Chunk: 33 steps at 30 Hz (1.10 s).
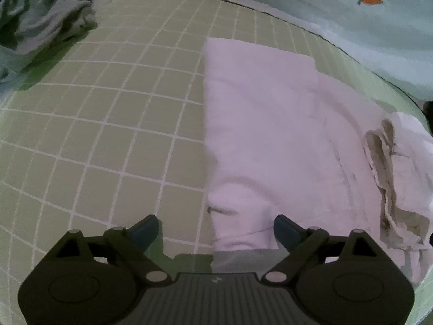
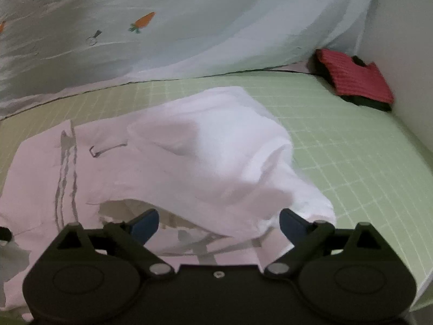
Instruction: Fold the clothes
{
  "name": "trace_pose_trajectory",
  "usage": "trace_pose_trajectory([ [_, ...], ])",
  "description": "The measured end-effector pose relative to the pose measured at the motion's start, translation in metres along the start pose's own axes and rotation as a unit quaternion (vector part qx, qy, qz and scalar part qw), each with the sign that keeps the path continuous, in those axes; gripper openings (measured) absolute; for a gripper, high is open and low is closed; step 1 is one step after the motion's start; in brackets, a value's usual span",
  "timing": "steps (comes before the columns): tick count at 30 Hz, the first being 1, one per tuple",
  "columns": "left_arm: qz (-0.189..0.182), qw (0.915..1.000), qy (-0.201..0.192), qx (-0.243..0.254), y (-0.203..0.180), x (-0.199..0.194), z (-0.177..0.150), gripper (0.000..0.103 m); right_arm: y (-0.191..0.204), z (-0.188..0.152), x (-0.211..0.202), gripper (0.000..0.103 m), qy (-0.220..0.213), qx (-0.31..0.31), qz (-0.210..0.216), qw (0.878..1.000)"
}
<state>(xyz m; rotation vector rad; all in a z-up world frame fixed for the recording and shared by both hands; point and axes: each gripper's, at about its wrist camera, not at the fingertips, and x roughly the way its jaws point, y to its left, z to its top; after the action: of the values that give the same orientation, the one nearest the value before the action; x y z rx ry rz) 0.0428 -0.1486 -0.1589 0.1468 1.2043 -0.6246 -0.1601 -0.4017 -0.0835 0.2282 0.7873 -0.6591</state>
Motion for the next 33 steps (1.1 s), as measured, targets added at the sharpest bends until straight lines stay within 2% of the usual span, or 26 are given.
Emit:
trace_pose_trajectory([
  [6, -0.011, 0.9999, -0.004, 0.009, -0.004, 0.007, 0.004, 0.091, -0.002, -0.013, 0.002, 0.097, 0.021, 0.007, -0.02, 1.0],
  [8, -0.015, 0.9998, -0.005, 0.012, -0.006, 0.009, 0.005, 0.08, -0.003, -0.016, -0.003, 0.097, 0.024, 0.004, -0.026, 0.999],
  [10, -0.042, 0.9991, -0.01, 0.0, -0.006, 0.007, 0.006, 0.055, -0.005, -0.019, -0.009, 0.097, 0.027, 0.003, -0.035, 0.999],
  [11, -0.043, 0.999, -0.015, -0.004, -0.007, 0.005, 0.005, 0.052, -0.006, -0.021, -0.012, 0.097, 0.028, 0.004, -0.039, 0.999],
  [13, -0.038, 0.9989, -0.027, -0.009, -0.009, 0.002, 0.004, 0.024, -0.01, -0.027, -0.018, 0.097, 0.026, 0.005, -0.041, 0.999],
  [15, -0.049, 0.9978, -0.039, -0.022, -0.011, -0.005, 0.005, 0.014, -0.017, -0.03, -0.017, 0.097, 0.025, 0.0, -0.045, 0.999],
  [18, -0.08, 0.9933, -0.082, -0.014, -0.023, -0.032, 0.007, 0.009, -0.033, -0.024, -0.008, 0.097, 0.026, 0.005, -0.046, 0.999],
  [20, -0.114, 0.9876, -0.107, -0.019, -0.041, -0.053, 0.01, 0.009, -0.049, -0.015, 0.002, 0.097, 0.028, 0.016, -0.043, 0.999],
  [25, -0.172, 0.9728, -0.153, 0.027, -0.127, -0.084, 0.014, 0.008, -0.085, 0.005, 0.017, 0.097, 0.019, 0.001, -0.013, 1.0],
  [28, -0.202, 0.967, -0.146, 0.052, -0.187, -0.076, 0.008, 0.008, -0.114, 0.014, 0.026, 0.097, 0.014, -0.004, 0.003, 1.0],
  [30, -0.2, 0.9688, -0.129, 0.068, -0.226, -0.059, -0.001, 0.008, -0.133, 0.018, 0.03, 0.097, 0.014, -0.008, 0.016, 1.0],
  [32, -0.204, 0.9729, -0.097, 0.05, -0.25, -0.032, -0.009, 0.009, -0.15, 0.02, 0.035, 0.097, 0.014, -0.016, 0.029, 0.999],
  [33, -0.206, 0.9752, -0.076, 0.024, -0.255, -0.014, -0.012, 0.009, -0.16, 0.019, 0.035, 0.097, 0.013, -0.021, 0.033, 0.999],
])
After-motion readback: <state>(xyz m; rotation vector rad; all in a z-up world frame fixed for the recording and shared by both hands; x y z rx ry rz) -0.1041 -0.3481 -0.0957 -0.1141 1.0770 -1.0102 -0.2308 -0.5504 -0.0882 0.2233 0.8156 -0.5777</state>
